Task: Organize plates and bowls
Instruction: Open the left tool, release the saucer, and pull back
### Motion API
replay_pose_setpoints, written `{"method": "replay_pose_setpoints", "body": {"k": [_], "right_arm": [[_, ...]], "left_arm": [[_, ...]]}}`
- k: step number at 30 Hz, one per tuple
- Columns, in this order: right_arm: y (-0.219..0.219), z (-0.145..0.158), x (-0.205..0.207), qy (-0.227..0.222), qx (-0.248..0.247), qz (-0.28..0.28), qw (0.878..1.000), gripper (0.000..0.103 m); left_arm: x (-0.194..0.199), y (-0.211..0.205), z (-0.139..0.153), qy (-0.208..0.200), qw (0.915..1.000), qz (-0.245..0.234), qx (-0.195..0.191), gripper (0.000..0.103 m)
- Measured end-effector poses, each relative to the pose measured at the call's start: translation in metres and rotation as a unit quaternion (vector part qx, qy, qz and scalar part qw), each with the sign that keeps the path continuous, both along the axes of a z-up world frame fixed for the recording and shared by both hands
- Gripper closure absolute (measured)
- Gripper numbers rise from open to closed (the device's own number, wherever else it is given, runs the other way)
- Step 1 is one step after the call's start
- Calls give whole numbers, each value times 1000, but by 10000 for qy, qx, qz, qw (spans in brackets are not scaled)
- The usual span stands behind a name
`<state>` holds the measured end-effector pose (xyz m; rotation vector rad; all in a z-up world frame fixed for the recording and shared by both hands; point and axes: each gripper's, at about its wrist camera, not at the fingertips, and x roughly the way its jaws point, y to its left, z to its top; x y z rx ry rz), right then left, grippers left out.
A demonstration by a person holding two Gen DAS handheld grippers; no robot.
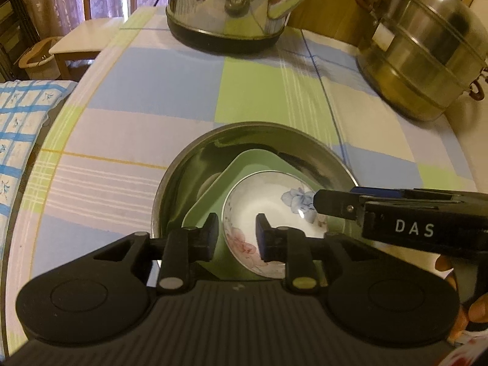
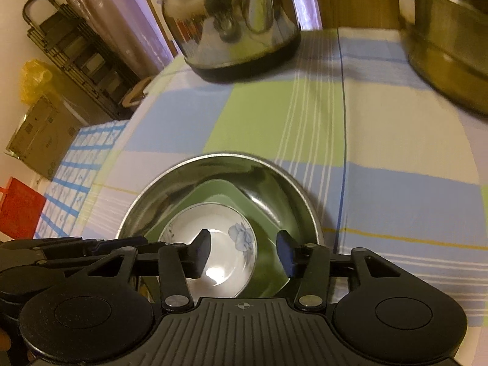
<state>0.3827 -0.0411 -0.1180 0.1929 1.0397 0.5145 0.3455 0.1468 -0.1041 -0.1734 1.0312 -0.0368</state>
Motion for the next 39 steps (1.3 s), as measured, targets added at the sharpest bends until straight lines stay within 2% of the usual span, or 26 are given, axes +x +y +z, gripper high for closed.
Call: {"method": "replay_pose_setpoints", "body": {"k": [7, 12, 16, 19, 22, 29, 39], "right_arm": [[-19, 20, -17, -178, 111, -109, 9997, 50], [-36, 32, -36, -299, 151, -207, 9992, 41], [-55, 44, -59, -398, 276, -276, 9984, 38], [-70, 52, -77, -500, 297, -354, 9977, 38], [-85, 59, -96, -566, 265, -396, 9973, 38], [-118, 76, -143, -797, 239, -384, 9958, 38], [-151, 89, -208, -1007, 199, -159, 9946, 37]], "left_arm": [[-22, -5, 23, -210, 9997, 106, 50, 63], [-47, -12, 41, -411, 9990, 141, 83, 58], [-72, -20, 58, -612, 9980, 145, 112, 39], [-93, -27, 69, -741, 9971, 121, 148, 39], [-114, -34, 78, -804, 9965, 158, 153, 31], [-166, -53, 93, -888, 9951, 306, 300, 22], [-236, -86, 106, -1085, 9916, 422, 572, 14]]}}
